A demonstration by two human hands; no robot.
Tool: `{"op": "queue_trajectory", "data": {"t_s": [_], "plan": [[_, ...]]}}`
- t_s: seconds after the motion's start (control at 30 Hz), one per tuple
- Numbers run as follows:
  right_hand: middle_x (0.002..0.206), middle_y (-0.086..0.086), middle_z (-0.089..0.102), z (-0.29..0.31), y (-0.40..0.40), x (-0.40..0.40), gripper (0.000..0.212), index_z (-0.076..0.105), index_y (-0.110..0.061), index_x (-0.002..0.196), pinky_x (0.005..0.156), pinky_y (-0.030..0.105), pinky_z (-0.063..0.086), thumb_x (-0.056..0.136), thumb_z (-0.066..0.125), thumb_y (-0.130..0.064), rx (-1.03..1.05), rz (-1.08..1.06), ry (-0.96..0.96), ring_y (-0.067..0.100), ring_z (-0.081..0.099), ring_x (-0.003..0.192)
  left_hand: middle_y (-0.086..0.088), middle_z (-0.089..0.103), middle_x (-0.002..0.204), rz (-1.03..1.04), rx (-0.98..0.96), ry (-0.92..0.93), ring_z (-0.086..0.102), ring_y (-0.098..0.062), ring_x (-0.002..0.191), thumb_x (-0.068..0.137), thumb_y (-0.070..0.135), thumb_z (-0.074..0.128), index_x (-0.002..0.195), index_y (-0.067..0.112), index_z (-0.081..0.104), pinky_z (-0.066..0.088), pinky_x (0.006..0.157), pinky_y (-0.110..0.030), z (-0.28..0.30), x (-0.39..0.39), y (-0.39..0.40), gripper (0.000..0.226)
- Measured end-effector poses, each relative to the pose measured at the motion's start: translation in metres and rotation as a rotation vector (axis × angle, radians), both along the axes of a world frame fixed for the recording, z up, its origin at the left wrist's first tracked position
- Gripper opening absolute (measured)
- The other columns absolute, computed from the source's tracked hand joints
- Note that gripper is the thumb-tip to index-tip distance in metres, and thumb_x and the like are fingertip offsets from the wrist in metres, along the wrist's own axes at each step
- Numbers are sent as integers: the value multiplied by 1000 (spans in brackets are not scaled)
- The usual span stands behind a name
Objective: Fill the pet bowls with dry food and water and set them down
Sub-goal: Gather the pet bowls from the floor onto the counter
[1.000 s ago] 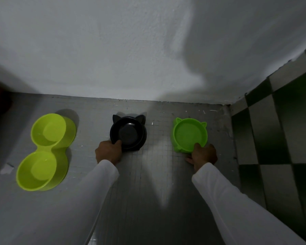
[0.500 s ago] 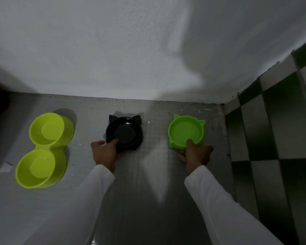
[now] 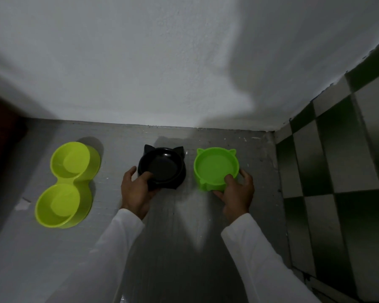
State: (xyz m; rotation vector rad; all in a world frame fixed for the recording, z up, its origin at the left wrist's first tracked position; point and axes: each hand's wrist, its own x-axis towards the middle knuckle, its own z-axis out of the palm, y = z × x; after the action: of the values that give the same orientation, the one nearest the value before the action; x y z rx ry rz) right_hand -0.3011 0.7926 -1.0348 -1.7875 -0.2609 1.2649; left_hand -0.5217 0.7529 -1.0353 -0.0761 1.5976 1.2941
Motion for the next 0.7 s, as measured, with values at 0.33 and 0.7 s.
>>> {"op": "queue_trajectory", "data": {"t_s": [0.33,0.7], "plan": [[102,-7,60,68,-11,-10,44,63,-25,125,52,36,58,90,60,2,86,13,133,22,62,92,-15,52,143,30,143,-25,66,-34,109,93,-9,59,157,25,39,61,85,-53,52,7,-10,75],[111,0,61,202,-29,-2,50,61,-26,132,59,39,61,91,60,2,97,30,127,26,62,99,-13,58,141,40,163,-71,68,-34,111,93,-9,57,157,29,39,63,76,-46,172,14,-32,76]]}}
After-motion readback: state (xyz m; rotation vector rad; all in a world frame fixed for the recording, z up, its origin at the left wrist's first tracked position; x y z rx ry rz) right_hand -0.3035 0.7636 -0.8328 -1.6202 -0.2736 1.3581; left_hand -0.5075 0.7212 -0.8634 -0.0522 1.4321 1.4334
